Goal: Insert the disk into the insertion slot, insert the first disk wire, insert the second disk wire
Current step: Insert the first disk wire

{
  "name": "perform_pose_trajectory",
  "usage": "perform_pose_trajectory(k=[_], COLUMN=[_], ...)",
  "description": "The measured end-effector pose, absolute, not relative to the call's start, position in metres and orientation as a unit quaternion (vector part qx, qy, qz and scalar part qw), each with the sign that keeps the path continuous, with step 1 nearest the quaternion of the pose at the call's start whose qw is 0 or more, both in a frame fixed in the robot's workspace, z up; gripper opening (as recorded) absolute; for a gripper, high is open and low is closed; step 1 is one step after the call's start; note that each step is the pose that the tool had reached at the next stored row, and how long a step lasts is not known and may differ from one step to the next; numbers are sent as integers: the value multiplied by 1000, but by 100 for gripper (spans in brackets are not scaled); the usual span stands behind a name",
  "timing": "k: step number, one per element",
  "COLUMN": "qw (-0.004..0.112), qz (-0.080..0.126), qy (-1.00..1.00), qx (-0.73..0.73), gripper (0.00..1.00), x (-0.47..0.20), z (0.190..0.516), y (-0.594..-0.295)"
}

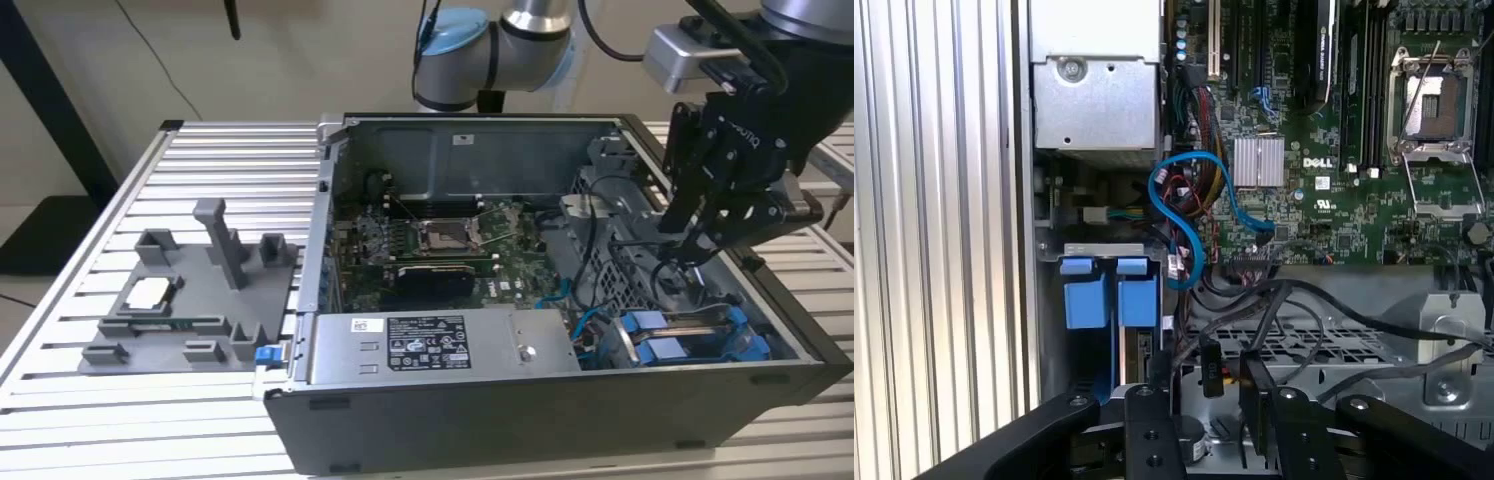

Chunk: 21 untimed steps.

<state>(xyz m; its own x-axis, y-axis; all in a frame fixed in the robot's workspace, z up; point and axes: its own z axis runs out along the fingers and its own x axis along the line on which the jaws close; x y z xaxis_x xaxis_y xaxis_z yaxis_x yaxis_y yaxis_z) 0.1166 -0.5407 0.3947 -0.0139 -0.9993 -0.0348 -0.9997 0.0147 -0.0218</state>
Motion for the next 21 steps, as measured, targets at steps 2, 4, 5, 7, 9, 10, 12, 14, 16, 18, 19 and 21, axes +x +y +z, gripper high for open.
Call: perform_pose_trajectory(k=[2,4,5,7,9,10,12,14,16,18,19,21], qw=[20,21,21,21,21,21,21,21,21,21,21,21], qz=[4,4,5,5,5,5,5,5,5,5,5,5], qy=[712,712,712,712,712,712,712,712,712,712,712,712], qx=[-702,-702,-702,-702,-702,-702,-702,-702,-702,-702,-702,-702], gripper=[41,41,41,41,38,32,26,19,19,19,19,19], x=[116,115,114,114,114,114,114,114,114,114,114,114], z=[393,391,390,388,387,387,386,386,386,386,386,386], y=[-541,-540,-540,-540,-540,-540,-541,-540,-540,-540,-540,-541])
